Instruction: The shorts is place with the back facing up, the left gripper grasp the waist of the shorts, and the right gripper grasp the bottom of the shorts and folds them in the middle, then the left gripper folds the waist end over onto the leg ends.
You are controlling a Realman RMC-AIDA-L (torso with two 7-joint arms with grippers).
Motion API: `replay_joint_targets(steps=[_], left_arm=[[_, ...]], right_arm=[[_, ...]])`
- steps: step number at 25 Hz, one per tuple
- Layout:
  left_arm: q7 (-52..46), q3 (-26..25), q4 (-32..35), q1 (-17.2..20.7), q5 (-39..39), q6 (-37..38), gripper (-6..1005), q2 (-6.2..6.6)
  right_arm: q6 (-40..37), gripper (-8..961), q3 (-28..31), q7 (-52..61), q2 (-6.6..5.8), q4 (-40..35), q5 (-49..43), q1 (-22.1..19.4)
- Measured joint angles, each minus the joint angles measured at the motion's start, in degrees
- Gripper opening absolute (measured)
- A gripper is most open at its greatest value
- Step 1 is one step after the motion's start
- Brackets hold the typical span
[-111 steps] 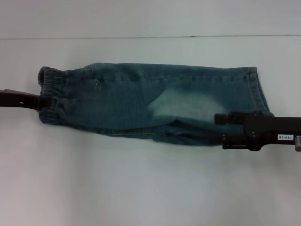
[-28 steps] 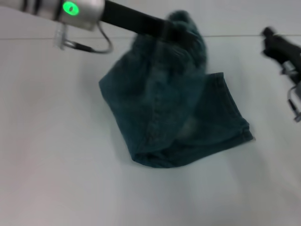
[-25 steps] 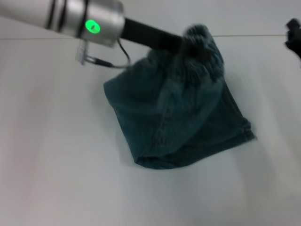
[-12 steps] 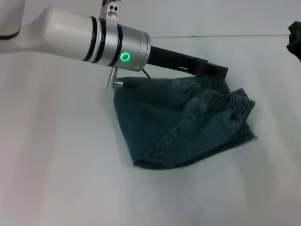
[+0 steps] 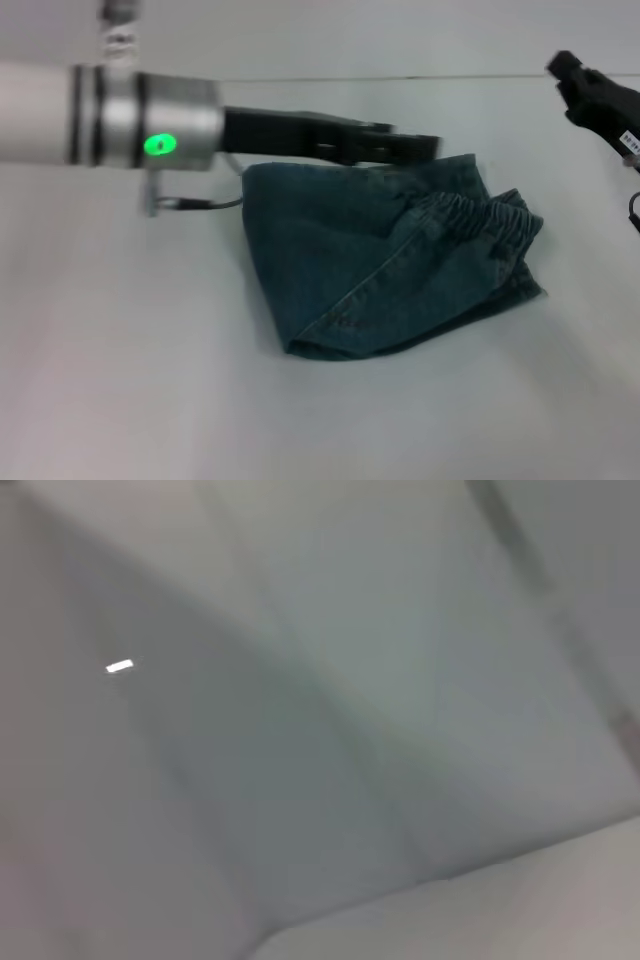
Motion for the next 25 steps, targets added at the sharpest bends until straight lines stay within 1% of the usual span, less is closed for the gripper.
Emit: replay_joint_targets(steps=[2,4,7,10,11,13,15,18,20,22,25], left_arm=[[0.1,-1.0,2.7,3.9,-2.0,1.8,756,0.49],[0.3,-3.0,4.4,7.6,-3.9,4.3,818,1.29],[1.5,-6.4,4.8,10.9,-4.9,7.8,911,2.24],[5.0,-10.6,4.9,14.0,-4.4,11.7,926,2.57],[6.7,-12.0,4.9,15.3,-3.8,12.8,931,2.59],[9.2,-13.0,4.9,17.2,-2.4,14.0,942,2.59],[11.2,-13.2,5.2,18.7,0.1,15.0,952,2.52],[12.9,-13.0,7.3,20.4,6.1,16.3,950,1.79],[13.4,-12.8,9.5,21.7,9.9,16.3,949,0.87],[13.8,-12.8,10.4,22.5,11.4,16.0,948,0.45],[14.3,-13.0,10.6,23.0,11.7,15.8,947,0.25]], right_arm=[[-4.5,19,-5.6,10.0,0.0,-6.4,-2.6,-0.6],[-10.0,96,-10.0,15.8,-0.05,-11.9,-4.3,-1.5],[-20.0,231,-15.4,21.4,-0.42,-20.6,-7.2,-2.9],[-29.1,377,-18.1,28.3,-0.96,-29.7,-11.5,-4.5],[-31.8,400,-18.6,29.4,-1.26,-32.1,-13.5,-5.1],[-36.7,445,-19.7,30.0,-1.83,-35.8,-18.6,-6.0],[-38.6,491,-20.4,30.3,-2.2,-38.0,-23.1,-6.8],[-38.6,559,-20.4,30.6,-2.28,-39.5,-26.9,-8.5],[-37.2,604,-20.3,30.5,-2.36,-39.7,-27.7,-9.8],[-34.7,666,-20.3,30.4,-2.41,-39.8,-28.4,-10.9],[-31.1,782,-20.6,30.3,-2.33,-39.6,-28.7,-11.7]])
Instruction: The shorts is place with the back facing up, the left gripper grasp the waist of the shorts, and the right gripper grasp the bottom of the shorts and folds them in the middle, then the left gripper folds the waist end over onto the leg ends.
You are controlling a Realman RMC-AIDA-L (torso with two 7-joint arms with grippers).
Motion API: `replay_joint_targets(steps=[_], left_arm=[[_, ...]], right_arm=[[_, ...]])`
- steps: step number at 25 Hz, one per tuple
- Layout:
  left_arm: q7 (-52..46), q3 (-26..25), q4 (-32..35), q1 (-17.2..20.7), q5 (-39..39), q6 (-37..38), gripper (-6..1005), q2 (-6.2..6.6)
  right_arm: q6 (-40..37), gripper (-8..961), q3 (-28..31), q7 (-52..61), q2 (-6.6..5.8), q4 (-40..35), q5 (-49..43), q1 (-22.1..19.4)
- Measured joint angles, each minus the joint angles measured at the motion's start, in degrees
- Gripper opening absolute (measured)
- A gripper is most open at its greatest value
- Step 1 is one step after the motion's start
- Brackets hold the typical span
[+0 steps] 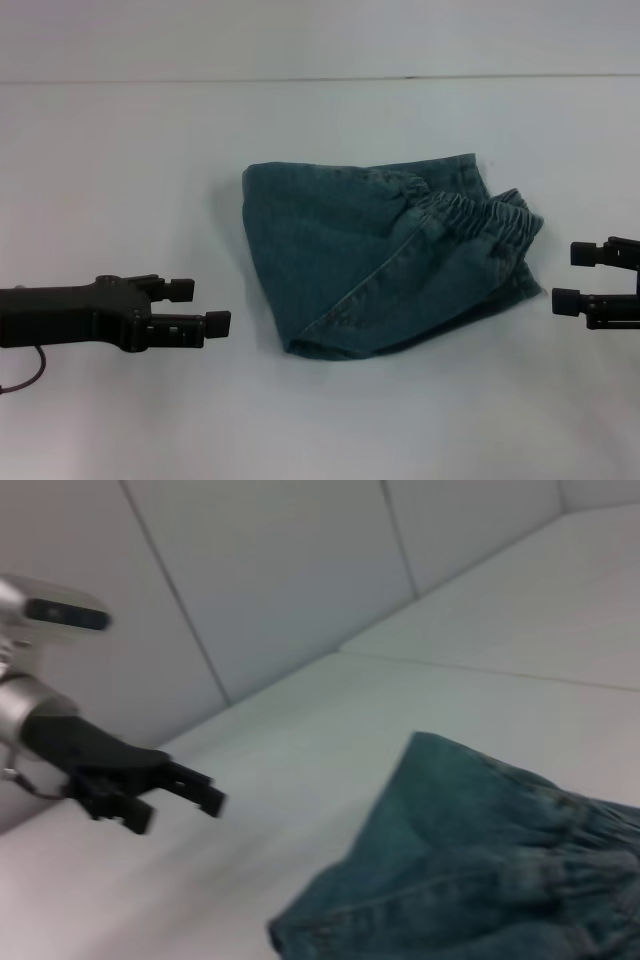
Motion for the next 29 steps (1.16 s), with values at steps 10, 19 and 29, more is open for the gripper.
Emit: replay_joint_targets(steps=[10,19,29], left_arm=[[0.2,-0.1,-0.6,-0.4,-0.3,-0.2,947,-0.31],[0.2,-0.2,-1.8,-0.8,-0.4,-0.3,947,-0.36],[-0.1,-0.2,-1.8,-1.0,-0.4,-0.5,947,-0.37]], right_arm=[[1.2,946,-0.1,-0.1,0.47,0.2,-0.1,0.1],[1.7,945,-0.2,-0.4,0.81,0.3,-0.1,0.5],[2.3,944,-1.1,-0.3,0.96,0.3,-0.1,0.7]])
